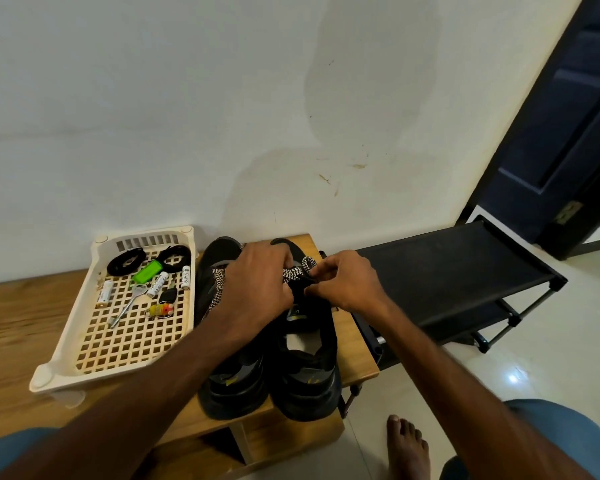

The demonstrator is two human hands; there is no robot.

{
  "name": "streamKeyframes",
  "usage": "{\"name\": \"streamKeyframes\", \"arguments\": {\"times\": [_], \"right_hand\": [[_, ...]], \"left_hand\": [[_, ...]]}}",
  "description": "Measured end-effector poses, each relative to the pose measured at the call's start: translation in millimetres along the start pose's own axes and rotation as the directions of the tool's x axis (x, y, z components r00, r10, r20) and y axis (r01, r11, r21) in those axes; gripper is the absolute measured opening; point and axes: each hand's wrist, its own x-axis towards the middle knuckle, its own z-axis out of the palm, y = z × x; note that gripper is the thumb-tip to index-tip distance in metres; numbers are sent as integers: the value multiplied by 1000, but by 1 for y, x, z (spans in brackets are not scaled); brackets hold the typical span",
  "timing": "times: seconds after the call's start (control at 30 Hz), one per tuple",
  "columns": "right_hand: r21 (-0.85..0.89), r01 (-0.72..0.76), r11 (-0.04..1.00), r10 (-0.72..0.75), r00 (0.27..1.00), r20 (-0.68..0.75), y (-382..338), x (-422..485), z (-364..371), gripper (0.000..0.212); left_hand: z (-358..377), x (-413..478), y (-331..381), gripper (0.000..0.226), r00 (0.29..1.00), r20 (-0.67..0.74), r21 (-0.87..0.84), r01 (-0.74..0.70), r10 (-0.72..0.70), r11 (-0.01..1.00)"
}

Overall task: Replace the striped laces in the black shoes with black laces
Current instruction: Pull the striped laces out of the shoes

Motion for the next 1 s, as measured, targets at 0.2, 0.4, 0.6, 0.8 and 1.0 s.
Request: {"name": "streamKeyframes", "arguments": {"times": [0.2,0.4,0.6,0.8,1.0], "right_hand": [[-60,54,997,-53,999,12,-4,-2,0,36],[-29,0,1000,0,1000,22,-3,1,-4,34],[-24,-29,999,30,999,35,-1,-2,-7,36],[-109,13,994,-11,1000,19,-7,-6,-3,38],[-180,68,981,-66,998,20,-12,-8,-1,38]], "left_hand": [[10,13,15,14,998,-2,178,-55,56,982],[13,14,6,7,999,-36,-17,-13,12,1000],[-16,23,-25,19,847,413,-795,514,-334,322],[-5,15,-29,36,1000,-5,-391,27,-31,920],[11,7,-8,30,962,-5,87,-271,272,959]]}}
